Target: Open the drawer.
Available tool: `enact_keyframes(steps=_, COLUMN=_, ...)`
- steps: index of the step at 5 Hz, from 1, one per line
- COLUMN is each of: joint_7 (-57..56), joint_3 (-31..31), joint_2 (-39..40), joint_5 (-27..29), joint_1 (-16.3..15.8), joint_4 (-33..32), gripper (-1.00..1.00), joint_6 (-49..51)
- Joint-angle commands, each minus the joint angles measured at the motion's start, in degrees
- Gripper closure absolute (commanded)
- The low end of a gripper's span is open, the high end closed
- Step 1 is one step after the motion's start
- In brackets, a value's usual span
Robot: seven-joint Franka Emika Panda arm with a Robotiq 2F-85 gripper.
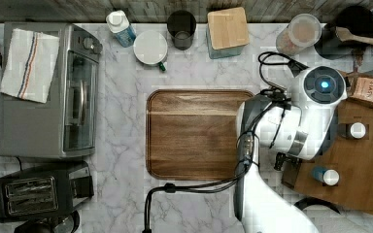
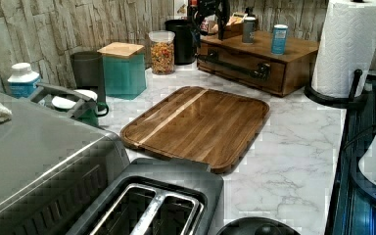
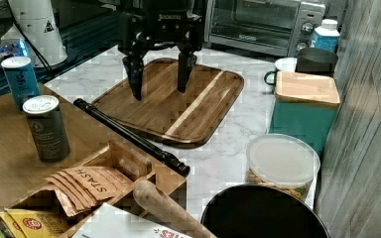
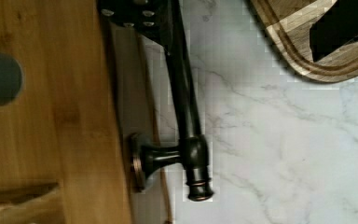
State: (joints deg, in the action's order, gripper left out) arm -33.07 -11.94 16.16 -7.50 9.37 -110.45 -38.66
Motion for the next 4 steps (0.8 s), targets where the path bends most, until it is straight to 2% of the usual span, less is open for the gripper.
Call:
enact_keyframes(steps=1, joint_7=9.91, joint_3=-3.26, joint_2=-4.12, joint_5=-9.36, joint_1=-1.46, joint_4=-4.73, gripper=-1.00, joint_6=-3.18)
enact_keyframes(steps=4, joint_7=12.69, joint_3=-4.05, joint_2=-2.79, joint_5=-7.16, joint_1=-1.68, joint_4=-8.09, gripper=-1.00, joint_6=-4.75)
